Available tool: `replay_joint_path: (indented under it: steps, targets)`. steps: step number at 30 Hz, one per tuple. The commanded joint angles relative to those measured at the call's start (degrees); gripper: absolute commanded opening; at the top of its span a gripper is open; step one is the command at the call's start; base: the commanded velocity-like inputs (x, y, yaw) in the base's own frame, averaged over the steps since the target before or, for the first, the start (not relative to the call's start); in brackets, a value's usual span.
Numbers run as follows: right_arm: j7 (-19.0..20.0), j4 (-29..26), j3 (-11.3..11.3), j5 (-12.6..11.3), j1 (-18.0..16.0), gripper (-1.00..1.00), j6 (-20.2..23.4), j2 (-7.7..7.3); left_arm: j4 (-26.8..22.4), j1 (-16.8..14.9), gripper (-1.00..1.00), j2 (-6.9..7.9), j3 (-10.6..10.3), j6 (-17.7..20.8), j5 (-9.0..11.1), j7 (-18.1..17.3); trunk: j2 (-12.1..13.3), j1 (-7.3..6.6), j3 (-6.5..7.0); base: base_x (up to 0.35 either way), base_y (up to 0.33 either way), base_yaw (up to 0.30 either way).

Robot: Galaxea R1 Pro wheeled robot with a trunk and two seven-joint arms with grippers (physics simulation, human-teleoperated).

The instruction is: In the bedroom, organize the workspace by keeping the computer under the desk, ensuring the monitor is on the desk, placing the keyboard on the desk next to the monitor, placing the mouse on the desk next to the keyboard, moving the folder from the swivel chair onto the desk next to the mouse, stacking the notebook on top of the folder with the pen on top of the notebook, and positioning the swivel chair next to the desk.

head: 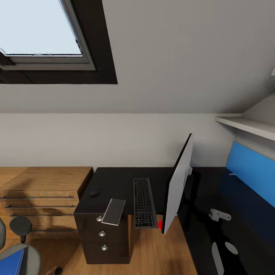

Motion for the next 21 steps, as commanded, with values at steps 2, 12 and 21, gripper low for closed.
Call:
replay_joint_path:
  steps: [2, 12, 21]
  targets:
    - [-0.27, 0.27, -0.38, 0.27, -0.07, 1.00, -0.29, 0.10, 0.10, -0.03, 1.00, 0.02, -0.29, -0.24, 0.61, -0.26, -0.04, 0.02, -0.02, 0.000, 0.000, 0.000]
    - [-6.20, 6.69, 0.64, 0.92, -0.16, 1.00, -13.22, 0.13, 0.10, -0.03, 1.00, 0.02, -0.28, -0.24, 0.61, -0.26, -0.04, 0.02, -0.02, 0.000, 0.000, 0.000]
    - [-12.64, 10.50, 1.18, 9.70, -0.31, 1.00, -17.63, 0.02, 0.10, -0.01, 1.00, 0.32, -0.20, -0.29, 0.64, -0.26, -0.04, 0.02, -0.02, 0.049, 0.000, 0.000]
